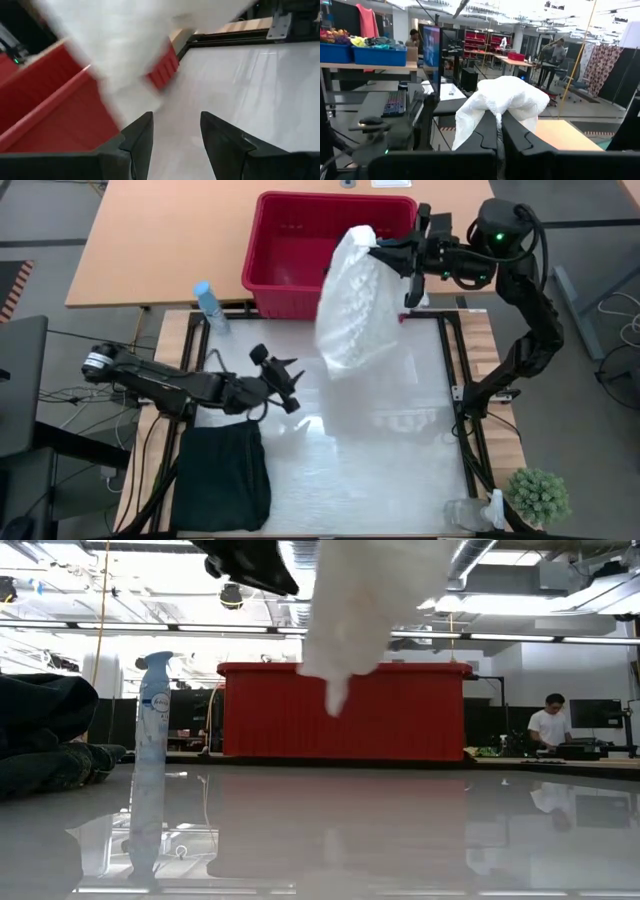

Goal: Fold Laundry from Bin
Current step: Fold the white dress from the red bin

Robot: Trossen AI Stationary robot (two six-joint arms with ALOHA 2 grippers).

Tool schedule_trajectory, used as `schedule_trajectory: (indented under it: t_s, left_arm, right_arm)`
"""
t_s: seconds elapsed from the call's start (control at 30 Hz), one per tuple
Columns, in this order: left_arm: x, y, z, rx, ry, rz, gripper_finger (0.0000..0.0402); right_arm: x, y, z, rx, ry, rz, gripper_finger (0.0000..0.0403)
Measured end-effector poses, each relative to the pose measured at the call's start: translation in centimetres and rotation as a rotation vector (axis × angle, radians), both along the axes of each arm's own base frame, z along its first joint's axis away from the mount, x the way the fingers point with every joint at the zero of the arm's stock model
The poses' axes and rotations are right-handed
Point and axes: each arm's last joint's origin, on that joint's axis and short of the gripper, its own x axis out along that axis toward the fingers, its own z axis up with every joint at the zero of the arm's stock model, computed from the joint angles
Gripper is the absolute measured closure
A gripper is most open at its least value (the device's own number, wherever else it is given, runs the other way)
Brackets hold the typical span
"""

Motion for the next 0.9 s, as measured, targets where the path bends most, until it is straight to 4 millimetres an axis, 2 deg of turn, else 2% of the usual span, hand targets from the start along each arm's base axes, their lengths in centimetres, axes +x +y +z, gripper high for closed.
schedule_trajectory:
  t_s: [0.17, 0.3, 0.6, 0.9]
  left_arm:
    - [2.1, -0.2, -1.4, 0.154, 0.053, 0.128, 0.0246]
    - [2.4, -0.1, -1.5, 0.229, 0.080, 0.226, 0.0246]
    - [1.9, -1.3, -1.0, 0.231, 0.057, 0.201, 0.0246]
    - [2.2, -1.2, -0.9, 0.194, 0.029, 0.132, 0.0246]
  right_arm:
    - [0.0, 0.0, 0.2, -0.002, -0.021, 0.000, 0.0379]
    - [0.0, 0.0, 0.1, 0.003, -0.012, 0.005, 0.0379]
    - [0.0, 0.0, 0.0, 0.006, -0.005, 0.007, 0.0379]
    - [0.0, 0.1, 0.1, -0.007, -0.005, 0.036, 0.0379]
